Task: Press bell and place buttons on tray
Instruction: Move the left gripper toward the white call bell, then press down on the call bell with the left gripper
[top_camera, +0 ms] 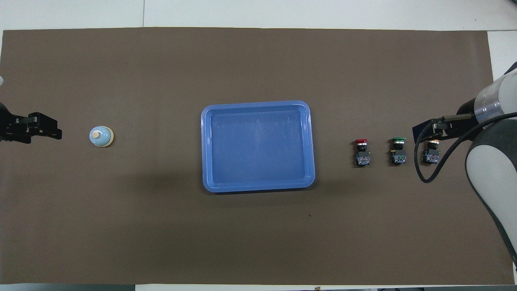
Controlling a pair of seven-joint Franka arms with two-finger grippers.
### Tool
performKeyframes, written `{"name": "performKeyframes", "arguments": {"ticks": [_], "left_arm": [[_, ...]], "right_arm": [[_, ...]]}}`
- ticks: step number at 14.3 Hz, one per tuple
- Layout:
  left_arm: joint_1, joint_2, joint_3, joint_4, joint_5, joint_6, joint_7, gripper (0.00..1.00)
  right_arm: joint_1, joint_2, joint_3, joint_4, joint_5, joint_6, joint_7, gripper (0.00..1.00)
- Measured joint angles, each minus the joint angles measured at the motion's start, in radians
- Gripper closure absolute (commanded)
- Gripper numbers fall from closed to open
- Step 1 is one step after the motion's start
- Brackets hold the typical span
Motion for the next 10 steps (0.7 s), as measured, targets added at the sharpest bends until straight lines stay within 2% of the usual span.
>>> {"name": "performKeyframes", "arguments": {"ticks": [6, 10], "left_arm": [[0.025, -0.010, 0.001, -0.150, 0.002, 0.206, 0.002, 1.00], [0.025, 0.060, 0.001, -0.216, 0.002, 0.350, 0.023, 1.00]], "right_arm": [[-0.002, 0.000, -0.001, 0.000, 0.000, -0.001, 0.000, 0.00], [-0.002, 0.000, -0.001, 0.000, 0.000, -0.001, 0.000, 0.00]]}}
